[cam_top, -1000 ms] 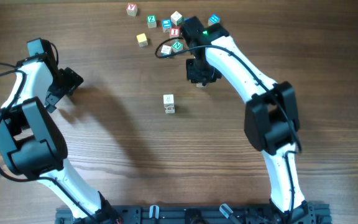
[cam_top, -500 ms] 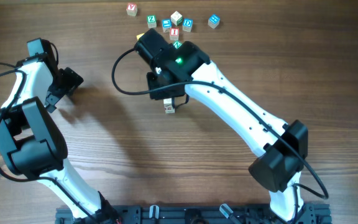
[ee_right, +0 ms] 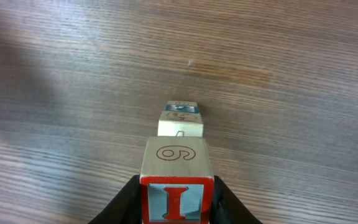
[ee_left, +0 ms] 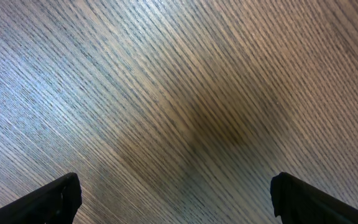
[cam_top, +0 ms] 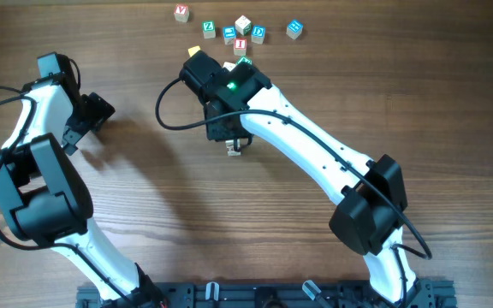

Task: Form a tower
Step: 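Lower the red I block onto the stack and open the right gripper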

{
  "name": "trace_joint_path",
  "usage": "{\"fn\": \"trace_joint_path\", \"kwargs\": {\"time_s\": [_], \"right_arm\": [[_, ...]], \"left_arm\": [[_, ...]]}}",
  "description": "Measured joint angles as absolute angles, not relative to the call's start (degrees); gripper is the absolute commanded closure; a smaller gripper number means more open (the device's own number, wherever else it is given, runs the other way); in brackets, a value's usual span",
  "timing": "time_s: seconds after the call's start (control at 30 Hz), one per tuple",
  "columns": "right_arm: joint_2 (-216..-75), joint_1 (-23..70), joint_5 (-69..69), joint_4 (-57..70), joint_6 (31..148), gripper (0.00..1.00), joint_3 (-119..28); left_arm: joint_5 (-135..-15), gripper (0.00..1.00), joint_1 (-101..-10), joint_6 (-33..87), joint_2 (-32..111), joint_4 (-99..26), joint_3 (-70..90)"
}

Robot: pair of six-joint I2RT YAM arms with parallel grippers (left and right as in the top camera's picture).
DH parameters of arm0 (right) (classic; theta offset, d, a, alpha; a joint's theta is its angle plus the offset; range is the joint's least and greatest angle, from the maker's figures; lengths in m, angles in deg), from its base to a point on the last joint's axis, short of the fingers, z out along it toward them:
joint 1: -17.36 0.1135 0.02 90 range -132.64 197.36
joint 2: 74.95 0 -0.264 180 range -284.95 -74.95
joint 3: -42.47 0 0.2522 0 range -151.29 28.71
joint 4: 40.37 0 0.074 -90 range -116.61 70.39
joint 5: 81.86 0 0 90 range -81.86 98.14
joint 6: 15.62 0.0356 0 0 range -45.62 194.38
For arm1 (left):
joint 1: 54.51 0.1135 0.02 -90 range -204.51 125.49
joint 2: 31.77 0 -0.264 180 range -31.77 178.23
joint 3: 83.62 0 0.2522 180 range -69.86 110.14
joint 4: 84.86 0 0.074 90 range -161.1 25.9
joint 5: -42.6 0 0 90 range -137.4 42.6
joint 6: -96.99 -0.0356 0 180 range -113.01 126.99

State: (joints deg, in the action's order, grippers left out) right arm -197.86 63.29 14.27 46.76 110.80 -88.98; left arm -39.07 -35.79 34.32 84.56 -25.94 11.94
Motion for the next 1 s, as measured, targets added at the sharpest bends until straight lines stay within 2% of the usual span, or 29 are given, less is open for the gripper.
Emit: {"fn": "trace_joint_path", "kwargs": {"time_s": [1.0], "right_arm": [[-197.99,63.29,14.68,44.16,110.82,0.72,-86.38]], "left_arm": [[-39.07,0.00,-35.79,34.32,84.56,-25.94,11.94]]}}
